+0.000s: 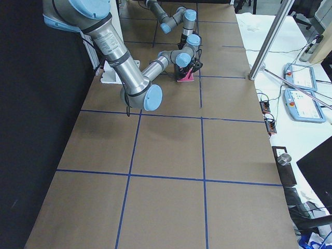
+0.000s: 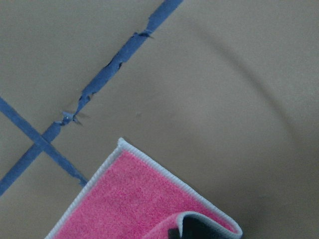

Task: Fold towel twice with both arms
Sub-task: 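Lay the near edge over the far edge and open both grippers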

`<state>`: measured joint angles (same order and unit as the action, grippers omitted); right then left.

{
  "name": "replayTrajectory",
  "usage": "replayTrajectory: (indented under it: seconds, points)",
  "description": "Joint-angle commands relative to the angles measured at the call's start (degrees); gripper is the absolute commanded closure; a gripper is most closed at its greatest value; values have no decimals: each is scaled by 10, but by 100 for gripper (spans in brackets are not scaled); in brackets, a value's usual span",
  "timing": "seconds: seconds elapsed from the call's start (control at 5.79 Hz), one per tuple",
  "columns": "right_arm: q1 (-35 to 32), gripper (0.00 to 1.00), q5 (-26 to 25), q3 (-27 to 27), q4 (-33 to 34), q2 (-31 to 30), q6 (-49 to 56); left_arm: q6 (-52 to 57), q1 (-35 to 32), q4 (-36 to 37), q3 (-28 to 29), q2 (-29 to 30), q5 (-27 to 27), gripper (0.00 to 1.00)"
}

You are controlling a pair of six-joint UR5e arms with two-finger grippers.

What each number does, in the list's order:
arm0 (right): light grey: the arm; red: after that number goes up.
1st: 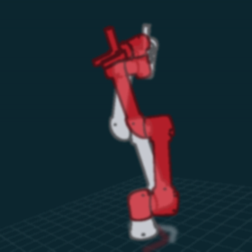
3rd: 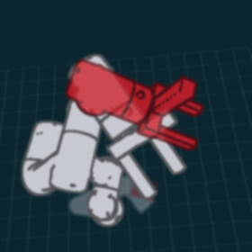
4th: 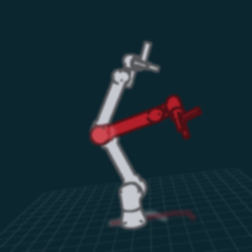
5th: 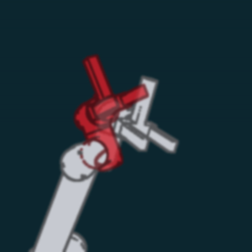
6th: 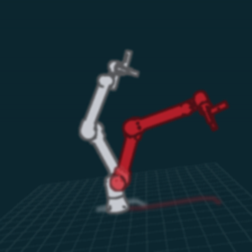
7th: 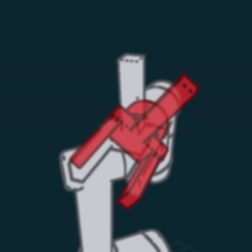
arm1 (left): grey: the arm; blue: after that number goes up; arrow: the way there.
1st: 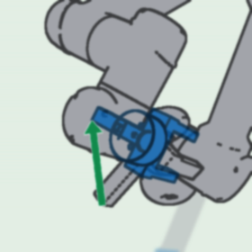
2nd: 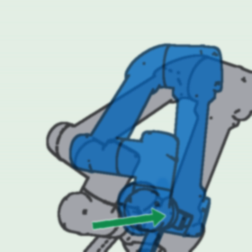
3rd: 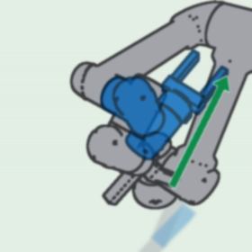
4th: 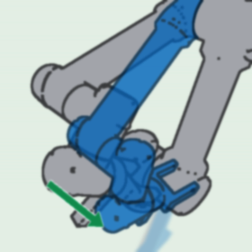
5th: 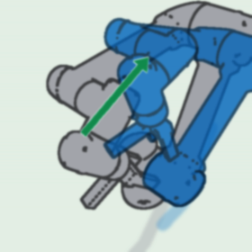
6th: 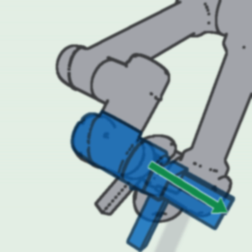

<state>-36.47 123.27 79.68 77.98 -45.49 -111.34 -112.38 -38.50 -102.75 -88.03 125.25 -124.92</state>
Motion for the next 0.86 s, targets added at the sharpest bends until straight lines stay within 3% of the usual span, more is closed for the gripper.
replayTrajectory:
  seconds: [0.0,0.35,0.52,0.69]
  points:
    - [-9,100,9,-29,-1,18,0,-8,-12,-1,3,3,-1,100]
    - [-14,100,12,-38,-3,24,1,-22,-19,-4,18,10,-1,100]
    - [-14,100,13,-63,-49,26,-5,-23,-18,-15,23,10,-1,100]
    - [-14,96,13,-67,-60,25,-5,-22,-19,-35,29,9,-1,91]
